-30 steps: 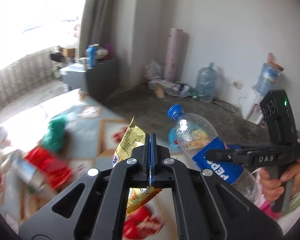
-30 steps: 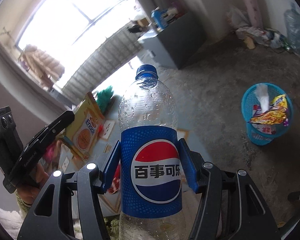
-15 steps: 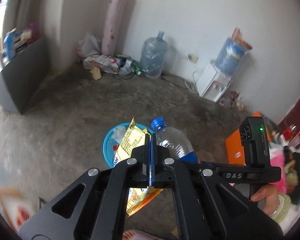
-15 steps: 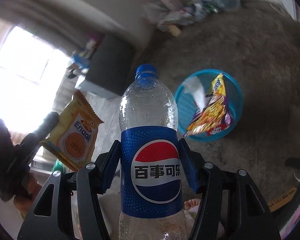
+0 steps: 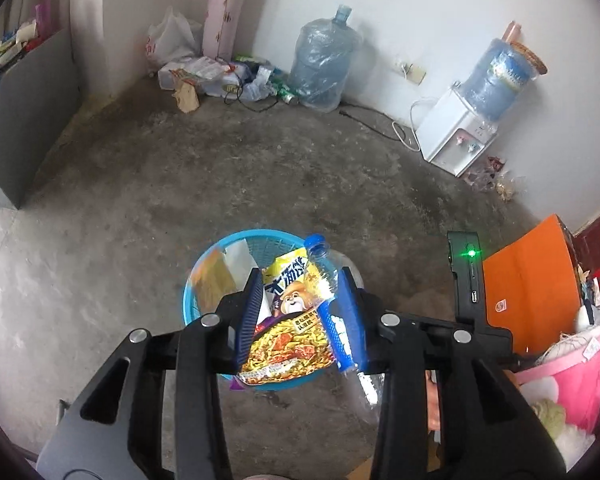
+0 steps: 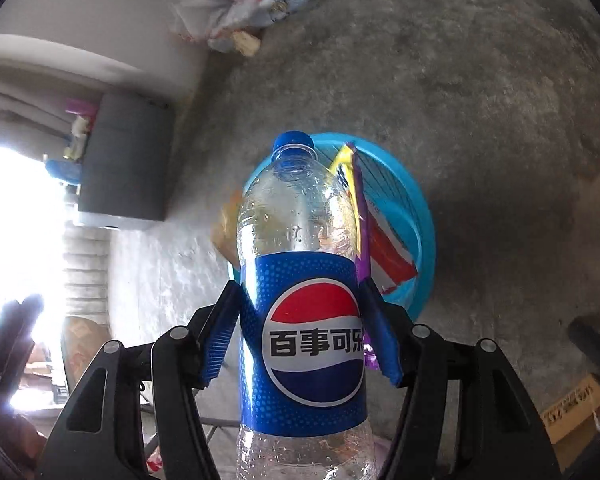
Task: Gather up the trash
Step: 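Carry the bottle and snack bag over the blue wastebasket and release both, then move both open tools back toward the table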
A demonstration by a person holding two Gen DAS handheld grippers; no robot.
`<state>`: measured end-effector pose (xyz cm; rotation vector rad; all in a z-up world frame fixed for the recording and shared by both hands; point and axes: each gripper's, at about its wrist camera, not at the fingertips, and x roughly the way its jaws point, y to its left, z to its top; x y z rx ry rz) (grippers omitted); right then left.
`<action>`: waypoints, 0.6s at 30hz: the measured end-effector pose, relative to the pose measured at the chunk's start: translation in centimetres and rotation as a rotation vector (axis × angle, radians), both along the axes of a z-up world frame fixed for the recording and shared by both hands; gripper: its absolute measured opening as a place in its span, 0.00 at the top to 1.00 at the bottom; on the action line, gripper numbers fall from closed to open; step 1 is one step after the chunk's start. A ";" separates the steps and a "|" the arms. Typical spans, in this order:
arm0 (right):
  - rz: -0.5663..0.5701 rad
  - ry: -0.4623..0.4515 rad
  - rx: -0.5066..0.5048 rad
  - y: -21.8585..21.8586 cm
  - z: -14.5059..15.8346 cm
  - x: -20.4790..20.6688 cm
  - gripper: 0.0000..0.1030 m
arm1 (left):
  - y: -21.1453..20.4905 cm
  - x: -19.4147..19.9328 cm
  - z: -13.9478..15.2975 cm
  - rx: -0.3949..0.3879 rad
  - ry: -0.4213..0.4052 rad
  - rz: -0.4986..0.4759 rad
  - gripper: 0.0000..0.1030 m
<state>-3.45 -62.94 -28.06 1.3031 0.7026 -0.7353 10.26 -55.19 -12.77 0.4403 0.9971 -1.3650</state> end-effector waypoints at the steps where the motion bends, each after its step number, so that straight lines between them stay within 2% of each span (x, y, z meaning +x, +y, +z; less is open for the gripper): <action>1: 0.017 -0.001 -0.011 0.0 0.0 0.2 0.42 | 0.2 0.3 0.2 -0.007 0.000 -0.002 0.65; 5: 0.066 0.017 0.000 -0.8 -0.8 2.3 0.42 | 0.8 1.3 1.6 -0.029 -0.032 0.021 0.65; 7: 0.101 0.030 0.011 -2.0 -1.6 3.7 0.34 | 1.4 2.0 2.6 -0.039 -0.036 0.047 0.65; 9: 0.090 0.106 -0.017 -2.7 -1.9 4.6 0.27 | 2.4 2.4 3.7 -0.047 -0.040 0.067 0.65; 10: 0.087 0.152 -0.045 -3.1 -1.8 5.0 0.27 | 2.9 2.5 4.3 -0.054 -0.046 0.074 0.65; 12: 0.076 0.189 -0.077 -3.4 -1.5 5.3 0.27 | 4.4 2.6 5.6 -0.067 -0.060 0.081 0.64; 15: 0.051 0.146 -0.112 -2.9 -0.3 4.5 0.27 | 6.6 2.6 7.6 -0.089 -0.085 0.093 0.61; 18: 0.052 0.145 -0.166 -1.4 1.1 3.6 0.27 | 9.0 2.6 9.2 -0.113 -0.100 0.106 0.60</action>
